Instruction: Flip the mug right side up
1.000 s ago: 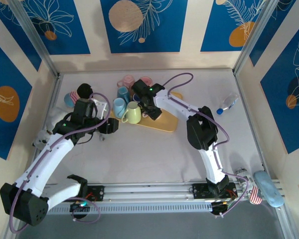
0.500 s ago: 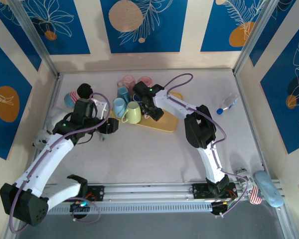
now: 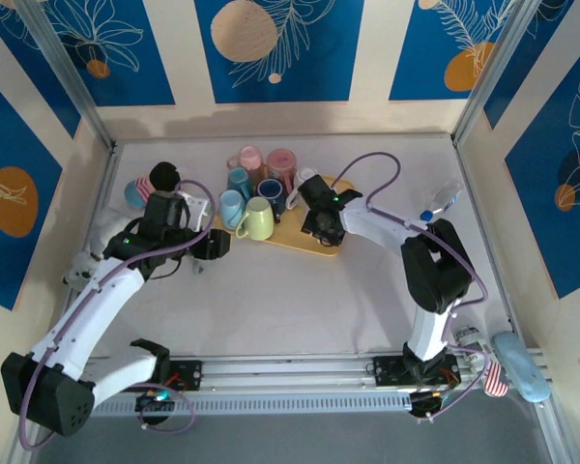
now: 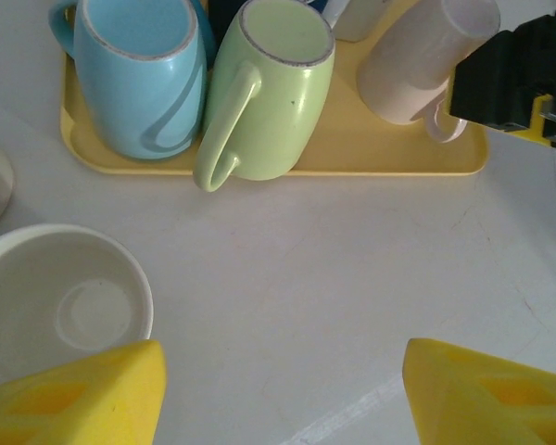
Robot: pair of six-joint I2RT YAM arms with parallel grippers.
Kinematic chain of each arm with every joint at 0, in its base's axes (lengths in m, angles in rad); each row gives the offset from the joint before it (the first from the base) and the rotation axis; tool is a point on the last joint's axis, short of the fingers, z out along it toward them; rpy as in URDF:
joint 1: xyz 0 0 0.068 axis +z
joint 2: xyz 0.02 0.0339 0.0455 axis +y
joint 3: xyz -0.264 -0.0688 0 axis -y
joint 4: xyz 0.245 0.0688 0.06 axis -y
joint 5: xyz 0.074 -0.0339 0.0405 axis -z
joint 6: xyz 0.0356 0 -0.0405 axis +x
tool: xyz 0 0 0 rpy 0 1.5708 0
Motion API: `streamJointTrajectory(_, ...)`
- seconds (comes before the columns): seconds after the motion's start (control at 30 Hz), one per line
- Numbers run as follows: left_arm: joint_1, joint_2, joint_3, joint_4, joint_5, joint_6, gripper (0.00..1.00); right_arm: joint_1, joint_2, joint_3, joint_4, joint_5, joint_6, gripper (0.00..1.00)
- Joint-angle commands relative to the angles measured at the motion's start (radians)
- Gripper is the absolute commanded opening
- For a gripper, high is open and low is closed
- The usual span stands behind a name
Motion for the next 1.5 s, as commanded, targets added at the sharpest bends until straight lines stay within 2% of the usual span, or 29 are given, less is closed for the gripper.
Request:
streamJointTrajectory(0.0, 0.013, 0.006, 0.032, 0.000, 0.027, -0.007, 0.68, -0.001, -0.057, -0.052, 0.115, -0.031, -0.193, 0.58)
streamJointTrajectory(0.13, 0.012, 0.006, 0.035, 0.000, 0.024, -0.009, 0.68, -0.012, -0.050, -0.050, 0.123, -0.041, -0.257, 0.56)
streamJointTrajectory(0.3, 0.013, 0.005, 0.041, -0.006, 0.027, -0.007, 0.68, -0.015, -0.005, -0.007, 0.103, -0.018, -0.324, 0.45)
streamJointTrajectory(0.7, 0.012, 0.002, 0.029, -0.001, 0.037, -0.007, 0.66, -0.022, 0.071, 0.062, 0.074, 0.045, -0.410, 0.35)
streamJointTrajectory(1.03, 0.013, 0.011, 0.018, 0.023, 0.048, -0.036, 0.66, -0.025, 0.097, 0.079, 0.051, 0.092, -0.458, 0.19)
streamJointTrajectory(1.2, 0.013, 0.012, 0.005, 0.036, 0.057, -0.057, 0.65, -0.027, 0.088, 0.076, 0.042, 0.105, -0.467, 0.14)
streamJointTrajectory(1.3, 0.013, 0.012, -0.003, 0.047, 0.059, -0.069, 0.65, -0.032, 0.071, 0.057, 0.047, 0.099, -0.469, 0.15)
streamJointTrajectory(1.47, 0.012, 0.022, -0.002, 0.064, 0.067, -0.077, 0.65, -0.034, 0.059, 0.044, 0.049, 0.104, -0.465, 0.26)
